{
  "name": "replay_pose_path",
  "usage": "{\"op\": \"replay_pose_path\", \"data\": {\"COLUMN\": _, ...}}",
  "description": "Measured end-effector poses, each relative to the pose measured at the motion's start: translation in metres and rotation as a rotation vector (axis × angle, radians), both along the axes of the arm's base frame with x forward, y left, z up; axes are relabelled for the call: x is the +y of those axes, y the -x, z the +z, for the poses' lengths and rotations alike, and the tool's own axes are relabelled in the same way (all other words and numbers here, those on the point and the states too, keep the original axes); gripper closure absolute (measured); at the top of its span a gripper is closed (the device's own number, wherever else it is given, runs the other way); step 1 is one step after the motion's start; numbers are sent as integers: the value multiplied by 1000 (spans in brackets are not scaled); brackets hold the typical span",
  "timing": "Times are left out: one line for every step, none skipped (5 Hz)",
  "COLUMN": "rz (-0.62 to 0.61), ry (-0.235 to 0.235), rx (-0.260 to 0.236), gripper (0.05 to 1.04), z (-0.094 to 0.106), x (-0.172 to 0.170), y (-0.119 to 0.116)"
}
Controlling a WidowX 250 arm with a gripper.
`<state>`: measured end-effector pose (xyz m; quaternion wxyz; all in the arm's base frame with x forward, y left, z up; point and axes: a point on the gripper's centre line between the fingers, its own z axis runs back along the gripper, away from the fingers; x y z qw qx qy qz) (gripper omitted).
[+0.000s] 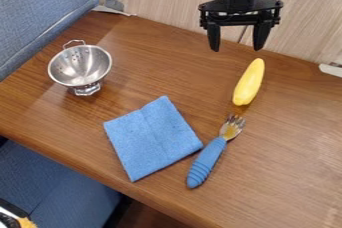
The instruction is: Move the silver strainer to the left side of the banana
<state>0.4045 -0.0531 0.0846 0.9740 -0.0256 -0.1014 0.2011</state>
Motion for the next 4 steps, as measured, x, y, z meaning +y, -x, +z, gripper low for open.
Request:
{"op": "replay_pose_path", "data": {"rz": 3, "ry": -5, "rx": 40, "gripper": 83, "z": -16, "x": 0, "y": 2}}
{"op": "replay_pose_path", "data": {"rz": 47, "ry": -30, "rx": 65, "gripper": 83, "z": -22, "x": 16, "y": 6}}
{"op": "replay_pose_path", "data": {"rz": 124, "ry": -73, "rx": 82, "gripper": 83, "z": -21, "x": 48, "y": 7}}
{"op": "replay_pose_path", "data": {"rz": 157, "ry": -123, "rx": 94, "gripper": 83, "z": -20, "x": 66, "y": 10}}
